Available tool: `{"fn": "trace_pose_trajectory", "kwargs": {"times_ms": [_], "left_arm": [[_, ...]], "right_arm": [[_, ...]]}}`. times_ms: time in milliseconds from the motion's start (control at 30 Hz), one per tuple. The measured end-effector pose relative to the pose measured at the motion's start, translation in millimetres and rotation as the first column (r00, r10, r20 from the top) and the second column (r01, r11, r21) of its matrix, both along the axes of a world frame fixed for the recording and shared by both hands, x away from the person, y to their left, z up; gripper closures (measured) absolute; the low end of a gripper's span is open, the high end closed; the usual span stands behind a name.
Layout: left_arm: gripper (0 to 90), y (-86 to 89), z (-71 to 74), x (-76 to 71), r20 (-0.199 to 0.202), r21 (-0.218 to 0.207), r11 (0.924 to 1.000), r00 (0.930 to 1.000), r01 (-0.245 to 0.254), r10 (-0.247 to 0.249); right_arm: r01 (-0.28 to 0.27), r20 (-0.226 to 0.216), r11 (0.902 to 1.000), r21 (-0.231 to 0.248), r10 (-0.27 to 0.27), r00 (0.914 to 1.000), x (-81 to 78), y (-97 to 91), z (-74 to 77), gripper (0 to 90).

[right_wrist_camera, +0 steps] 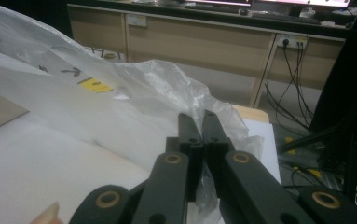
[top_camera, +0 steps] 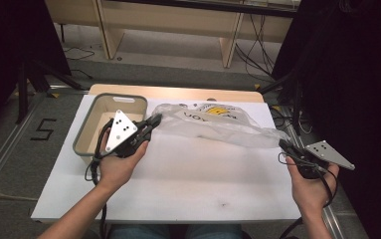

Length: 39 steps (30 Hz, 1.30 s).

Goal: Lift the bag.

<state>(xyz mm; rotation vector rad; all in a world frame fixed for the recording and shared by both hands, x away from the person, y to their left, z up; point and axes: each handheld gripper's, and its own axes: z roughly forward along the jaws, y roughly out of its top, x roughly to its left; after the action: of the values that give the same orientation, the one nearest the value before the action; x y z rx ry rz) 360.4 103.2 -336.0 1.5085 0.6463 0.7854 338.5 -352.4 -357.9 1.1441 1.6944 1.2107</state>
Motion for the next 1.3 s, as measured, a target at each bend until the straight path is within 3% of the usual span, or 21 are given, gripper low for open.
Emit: {"fn": "trace_pose_trajectory", "kwargs": {"times_ms": [533,1300], "left_arm": [[89.2,-2.1,7.8,-1.0,0.025,-0.024,0.9997,0.9997,0.004,-0.003],[89.2,-15.3,33.7,-10.1,0.088,-0.082,0.9953,0.9951,0.051,-0.044]], "right_arm": [[0.002,0.018,0.9999,0.014,-0.002,0.9998,2.3,0.8,5.4,90.0],[0.017,0.059,0.9995,0.028,-0.018,0.9981,-3.7,-4.1,16.1,90.0]]}}
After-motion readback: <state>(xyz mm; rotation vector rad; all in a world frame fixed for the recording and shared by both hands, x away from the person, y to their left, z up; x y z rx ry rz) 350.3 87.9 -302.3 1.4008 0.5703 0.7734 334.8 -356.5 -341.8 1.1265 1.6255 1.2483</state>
